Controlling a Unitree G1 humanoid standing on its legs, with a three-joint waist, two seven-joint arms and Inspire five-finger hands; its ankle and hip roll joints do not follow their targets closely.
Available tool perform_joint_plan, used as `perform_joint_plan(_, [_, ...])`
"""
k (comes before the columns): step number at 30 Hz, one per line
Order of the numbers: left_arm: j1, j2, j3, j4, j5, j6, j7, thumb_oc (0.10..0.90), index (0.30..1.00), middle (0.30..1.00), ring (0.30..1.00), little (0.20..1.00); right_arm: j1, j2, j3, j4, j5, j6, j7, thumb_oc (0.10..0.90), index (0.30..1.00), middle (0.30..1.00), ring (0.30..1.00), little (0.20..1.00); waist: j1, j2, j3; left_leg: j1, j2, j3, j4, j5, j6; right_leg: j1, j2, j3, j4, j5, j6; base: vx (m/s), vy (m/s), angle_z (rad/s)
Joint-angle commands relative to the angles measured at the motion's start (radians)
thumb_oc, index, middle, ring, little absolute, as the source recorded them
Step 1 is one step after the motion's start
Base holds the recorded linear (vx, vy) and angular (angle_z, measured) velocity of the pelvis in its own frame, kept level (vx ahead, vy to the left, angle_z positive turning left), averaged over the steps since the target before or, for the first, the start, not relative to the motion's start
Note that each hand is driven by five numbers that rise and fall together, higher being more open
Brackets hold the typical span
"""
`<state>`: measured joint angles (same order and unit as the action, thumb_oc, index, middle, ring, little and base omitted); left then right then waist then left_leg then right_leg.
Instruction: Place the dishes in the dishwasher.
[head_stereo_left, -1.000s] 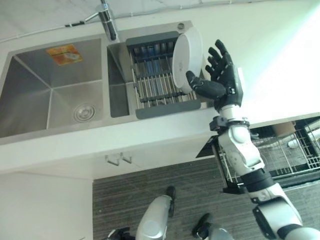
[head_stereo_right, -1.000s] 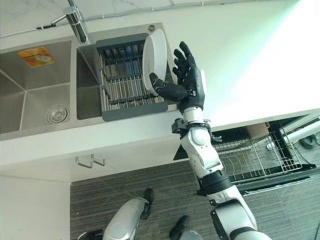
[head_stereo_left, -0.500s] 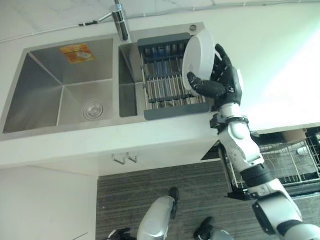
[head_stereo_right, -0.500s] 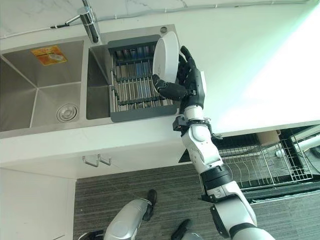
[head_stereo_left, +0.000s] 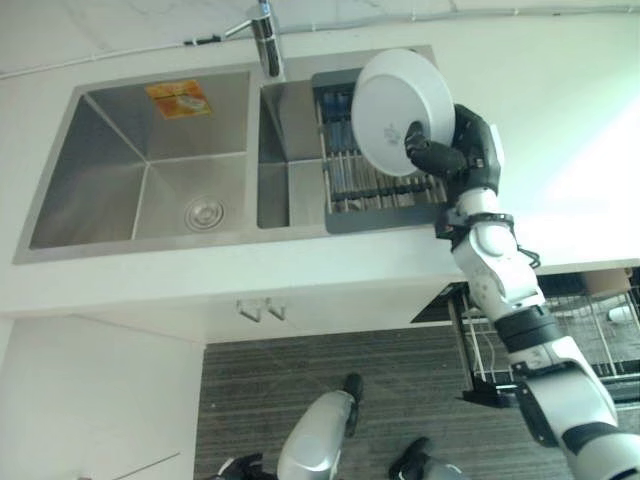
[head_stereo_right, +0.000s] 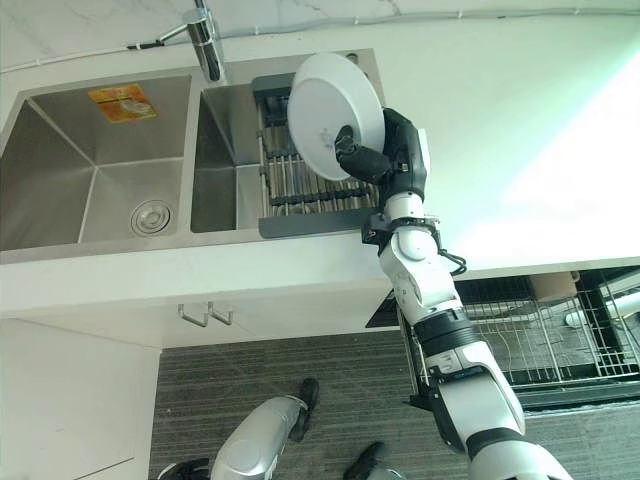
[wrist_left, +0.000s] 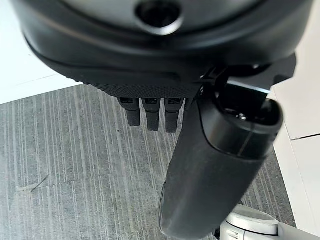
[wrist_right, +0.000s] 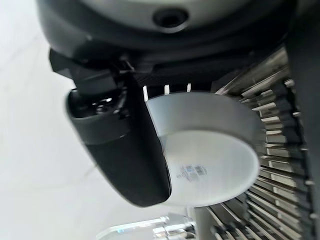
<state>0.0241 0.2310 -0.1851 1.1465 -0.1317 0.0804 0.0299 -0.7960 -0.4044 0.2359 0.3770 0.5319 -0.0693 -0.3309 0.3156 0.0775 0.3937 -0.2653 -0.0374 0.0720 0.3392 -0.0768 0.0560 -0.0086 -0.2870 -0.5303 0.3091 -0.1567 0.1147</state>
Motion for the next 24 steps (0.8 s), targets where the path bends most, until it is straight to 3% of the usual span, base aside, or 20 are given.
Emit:
perform_joint_plan(1, [0.061,0.064,-0.05,0.004,0.039,-0.009,-0.008,0.8,0.9,0.9,0.9,0.9,-0.129,-0.061,-0.02,-0.008,-0.024,-0.088,-0.021,0.4,0.3,0.3,0.3,0.3,0.004,-0.009,-0.043,0.036,0.06,-0.05,-0.039,-0.086,-0.073,-0.021,-0.045,0.067,-0.009,-0.006,0.045,0.0,0.0,0.0])
perform_joint_plan(5, [0.062,0.064,-0.052,0.002,0.038,-0.012,-0.008,0.8,0.9,0.9,0.9,0.9,-0.133,-0.063,-0.017,-0.003,-0.035,-0.097,-0.032,0.4,0.3,0.3,0.3,0.3,0.005,-0.008,-0.045,0.038,0.06,-0.049,-0.039,-0.087,-0.073,-0.02,-0.047,0.064,-0.009,-0.005,0.045,0.0,0.0,0.0])
perform_joint_plan(7, [0.063,0.063,-0.053,0.005,0.039,-0.017,-0.007,0.8,0.9,0.9,0.9,0.9,-0.135,-0.059,-0.016,0.0,-0.065,-0.147,-0.07,0.4,0.3,0.3,0.3,0.3,0.006,-0.007,-0.047,0.04,0.062,-0.047,-0.039,-0.086,-0.074,-0.018,-0.046,0.063,-0.009,-0.006,0.045,-0.03,-0.013,0.01])
perform_joint_plan(8, [0.066,0.061,-0.048,0.008,0.043,-0.022,-0.006,0.8,0.9,0.9,0.9,0.9,-0.131,-0.061,-0.02,-0.023,-0.113,-0.216,-0.106,0.4,0.3,0.3,0.3,0.3,0.006,-0.01,-0.053,0.04,0.063,-0.045,-0.039,-0.088,-0.074,-0.017,-0.044,0.062,-0.009,-0.008,0.047,-0.05,-0.032,0.02])
perform_joint_plan(18, [0.078,0.06,-0.023,0.019,0.067,-0.04,-0.008,0.8,0.9,0.9,0.9,0.9,-0.051,0.03,-0.007,-0.206,-0.13,-0.493,-0.121,0.4,0.3,0.3,0.3,0.3,-0.002,-0.028,-0.102,0.069,0.085,-0.009,-0.039,-0.105,-0.075,0.003,-0.035,0.046,-0.009,-0.022,0.05,-0.08,-0.068,0.0])
perform_joint_plan(19, [0.08,0.051,-0.013,0.03,0.067,-0.038,-0.007,0.8,0.9,0.9,0.9,0.9,-0.022,0.075,-0.013,-0.26,-0.012,-0.537,-0.098,0.4,0.3,0.3,0.3,0.3,-0.012,-0.036,-0.116,0.08,0.094,0.005,-0.039,-0.111,-0.075,0.006,-0.03,0.048,-0.009,-0.026,0.051,-0.1,-0.118,-0.07])
perform_joint_plan(20, [0.083,0.048,-0.008,0.035,0.06,-0.036,-0.012,0.8,0.9,0.9,0.9,0.9,-0.006,0.09,-0.02,-0.279,0.015,-0.555,-0.081,0.4,0.3,0.3,0.3,0.3,-0.018,-0.041,-0.124,0.085,0.098,0.011,-0.039,-0.114,-0.076,0.006,-0.028,0.051,-0.009,-0.028,0.051,-0.1,-0.132,-0.1])
perform_joint_plan(22, [0.076,0.025,0.02,0.044,0.035,-0.008,-0.034,0.8,0.9,0.9,0.9,0.9,0.077,0.149,-0.03,-0.415,0.012,-0.572,-0.047,0.4,0.3,0.3,0.3,0.3,-0.057,-0.057,-0.157,0.108,0.118,0.051,-0.039,-0.128,-0.08,0.003,-0.016,0.071,-0.009,-0.029,0.052,-0.13,-0.163,-0.3])
perform_joint_plan(24, [0.069,0.013,0.022,0.056,0.034,-0.001,-0.025,0.8,0.9,0.9,0.9,0.9,0.128,0.155,-0.04,-0.498,0.021,-0.568,-0.037,0.4,0.3,0.3,0.3,0.3,-0.087,-0.061,-0.175,0.106,0.131,0.081,-0.039,-0.111,-0.072,-0.016,-0.01,0.076,-0.009,-0.008,0.039,-0.16,-0.145,-0.39])
